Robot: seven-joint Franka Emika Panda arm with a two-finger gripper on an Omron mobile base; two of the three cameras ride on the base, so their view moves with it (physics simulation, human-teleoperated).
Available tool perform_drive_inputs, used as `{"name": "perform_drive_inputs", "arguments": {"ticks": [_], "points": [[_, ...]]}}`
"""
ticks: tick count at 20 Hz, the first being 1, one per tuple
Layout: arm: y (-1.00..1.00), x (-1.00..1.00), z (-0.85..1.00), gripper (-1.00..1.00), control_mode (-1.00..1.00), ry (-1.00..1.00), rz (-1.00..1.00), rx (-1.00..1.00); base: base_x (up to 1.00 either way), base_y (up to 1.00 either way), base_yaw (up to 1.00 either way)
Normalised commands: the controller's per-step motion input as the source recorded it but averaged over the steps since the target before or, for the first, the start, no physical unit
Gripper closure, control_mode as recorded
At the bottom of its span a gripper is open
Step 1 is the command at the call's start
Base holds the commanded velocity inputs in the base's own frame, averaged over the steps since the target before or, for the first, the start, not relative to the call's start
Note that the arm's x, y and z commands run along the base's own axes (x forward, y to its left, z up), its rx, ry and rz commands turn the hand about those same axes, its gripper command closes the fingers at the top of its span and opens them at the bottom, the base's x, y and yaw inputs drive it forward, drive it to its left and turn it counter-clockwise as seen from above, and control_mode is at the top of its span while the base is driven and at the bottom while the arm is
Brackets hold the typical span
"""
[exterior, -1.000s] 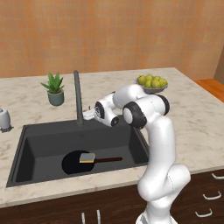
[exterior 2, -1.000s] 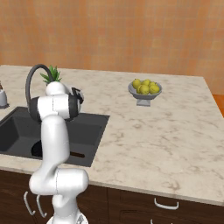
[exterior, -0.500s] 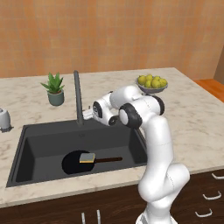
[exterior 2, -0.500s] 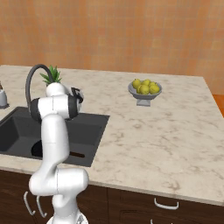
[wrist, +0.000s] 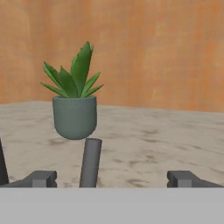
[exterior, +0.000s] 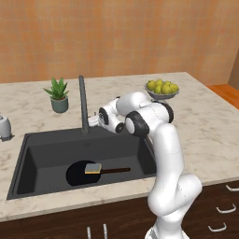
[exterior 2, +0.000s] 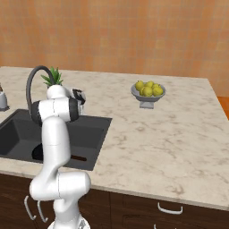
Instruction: Pick the pan and sponge and place them into the sink. Then turn on the water.
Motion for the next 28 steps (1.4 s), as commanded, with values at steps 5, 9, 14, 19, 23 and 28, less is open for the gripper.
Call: {"name": "perform_drive_inputs", "arguments": {"ticks": [5, 9, 14, 19, 23, 28], "points": [[-0.04, 0.0, -0.02, -1.0, -1.0, 0.0, -0.07, 0.0, 0.0, 0.0, 0.0], [-0.13, 0.0, -0.03, -1.0, -1.0, 0.0, -0.1, 0.01, 0.0, 0.0, 0.0], [-0.16, 0.0, -0.01, -1.0, -1.0, 0.0, -0.09, 0.01, 0.0, 0.0, 0.0], [-0.3, -0.01, 0.0, -1.0, -1.0, 0.0, -0.1, 0.02, 0.0, 0.0, 0.0], [-0.55, -0.05, -0.03, -1.0, -1.0, 0.0, -0.15, 0.06, 0.0, 0.0, 0.0], [-0.57, 0.0, -0.03, -1.0, -1.0, 0.0, -0.18, 0.08, 0.0, 0.0, 0.0]]}}
